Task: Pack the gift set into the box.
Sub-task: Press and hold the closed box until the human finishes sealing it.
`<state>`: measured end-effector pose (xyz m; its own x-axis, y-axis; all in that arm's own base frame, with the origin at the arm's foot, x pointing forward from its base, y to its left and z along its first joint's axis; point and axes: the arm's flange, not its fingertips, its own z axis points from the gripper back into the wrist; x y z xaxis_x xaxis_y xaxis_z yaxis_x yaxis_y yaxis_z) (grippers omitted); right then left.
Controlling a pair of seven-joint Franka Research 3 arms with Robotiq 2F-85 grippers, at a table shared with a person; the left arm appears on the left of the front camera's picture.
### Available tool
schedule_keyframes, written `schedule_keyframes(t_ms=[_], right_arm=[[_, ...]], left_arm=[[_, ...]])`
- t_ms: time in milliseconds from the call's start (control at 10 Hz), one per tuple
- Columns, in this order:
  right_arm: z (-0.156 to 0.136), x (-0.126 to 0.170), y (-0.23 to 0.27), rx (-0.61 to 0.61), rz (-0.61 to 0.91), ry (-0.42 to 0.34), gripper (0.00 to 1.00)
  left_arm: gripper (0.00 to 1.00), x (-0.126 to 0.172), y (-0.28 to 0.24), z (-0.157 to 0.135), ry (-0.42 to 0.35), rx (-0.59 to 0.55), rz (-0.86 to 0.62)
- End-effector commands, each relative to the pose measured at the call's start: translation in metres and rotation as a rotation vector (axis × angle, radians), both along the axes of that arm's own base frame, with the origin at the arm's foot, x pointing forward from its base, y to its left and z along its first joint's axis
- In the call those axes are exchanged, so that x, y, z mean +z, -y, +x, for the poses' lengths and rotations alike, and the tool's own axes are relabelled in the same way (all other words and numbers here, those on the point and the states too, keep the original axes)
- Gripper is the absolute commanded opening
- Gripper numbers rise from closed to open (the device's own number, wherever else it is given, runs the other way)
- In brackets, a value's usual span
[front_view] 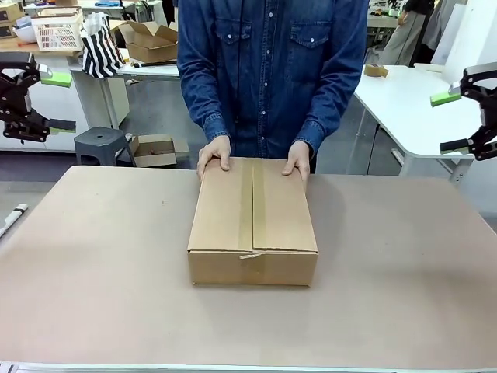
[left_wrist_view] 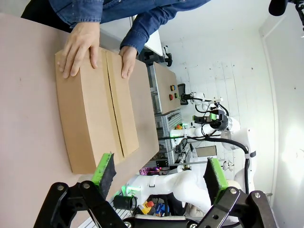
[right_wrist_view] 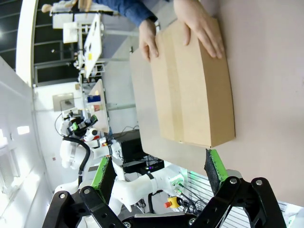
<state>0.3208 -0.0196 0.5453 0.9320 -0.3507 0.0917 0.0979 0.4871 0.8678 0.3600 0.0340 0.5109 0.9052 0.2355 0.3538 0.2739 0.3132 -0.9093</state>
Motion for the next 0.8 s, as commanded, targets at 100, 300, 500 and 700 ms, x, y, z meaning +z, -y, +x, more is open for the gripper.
schedule_keyframes(t_ms=[100, 300, 500, 700], right_arm=[[0.0032, -0.0012, -0.0019, 0.011, 0.019, 0.03, 1.0], [0.0032, -0.0012, -0.0019, 0.011, 0.019, 0.03, 1.0], [0.0032, -0.0012, -0.0019, 0.011, 0.019, 0.03, 1.0], [0.0032, -0.0012, -0.0019, 0.011, 0.019, 0.03, 1.0]], left_arm=[[1.0, 0.0003, 0.002, -0.0012, -0.004, 0.007, -0.02], [1.0, 0.0003, 0.002, -0.0012, -0.004, 0.007, -0.02], [1.0, 0.0003, 0.002, -0.0012, -0.004, 0.007, -0.02], [1.0, 0.0003, 0.002, -0.0012, -0.004, 0.007, -0.02]])
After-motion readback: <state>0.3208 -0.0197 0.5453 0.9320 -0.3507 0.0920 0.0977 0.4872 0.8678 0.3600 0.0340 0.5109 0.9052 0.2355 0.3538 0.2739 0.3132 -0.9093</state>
